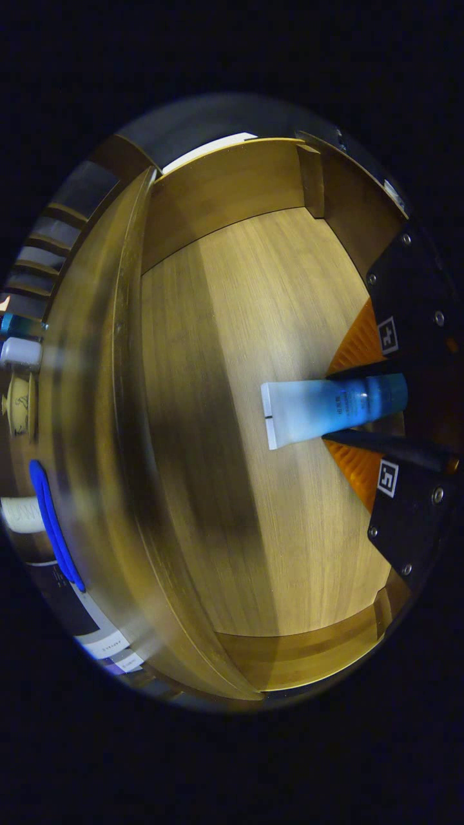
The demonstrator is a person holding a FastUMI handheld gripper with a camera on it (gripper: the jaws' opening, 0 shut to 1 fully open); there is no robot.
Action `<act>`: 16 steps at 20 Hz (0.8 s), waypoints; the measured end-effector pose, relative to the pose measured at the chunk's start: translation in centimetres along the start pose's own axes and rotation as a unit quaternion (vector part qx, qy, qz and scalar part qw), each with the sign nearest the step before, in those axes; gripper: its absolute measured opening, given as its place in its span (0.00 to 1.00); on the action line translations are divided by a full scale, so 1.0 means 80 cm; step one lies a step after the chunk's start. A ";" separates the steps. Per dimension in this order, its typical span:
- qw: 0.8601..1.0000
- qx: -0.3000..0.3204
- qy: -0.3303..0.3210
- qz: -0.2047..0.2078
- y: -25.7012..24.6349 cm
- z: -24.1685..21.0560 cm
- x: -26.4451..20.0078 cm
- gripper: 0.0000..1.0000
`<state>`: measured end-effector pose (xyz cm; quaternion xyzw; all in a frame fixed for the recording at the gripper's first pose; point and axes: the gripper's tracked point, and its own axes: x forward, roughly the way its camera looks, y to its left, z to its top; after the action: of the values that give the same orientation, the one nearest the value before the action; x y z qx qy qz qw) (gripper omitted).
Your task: Pull open the drawer, take out the items inside it, and place them on the countertop above the cabinet.
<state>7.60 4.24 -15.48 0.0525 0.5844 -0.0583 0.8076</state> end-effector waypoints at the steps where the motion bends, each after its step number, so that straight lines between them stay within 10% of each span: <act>1: 1.000 0.010 -0.020 0.011 0.004 0.007 -0.003 0.43; 16: 0.967 0.140 -0.213 0.020 -0.064 0.061 -0.107 0.43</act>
<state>8.70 -1.29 -5.89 0.1632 0.3838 -0.1337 0.8990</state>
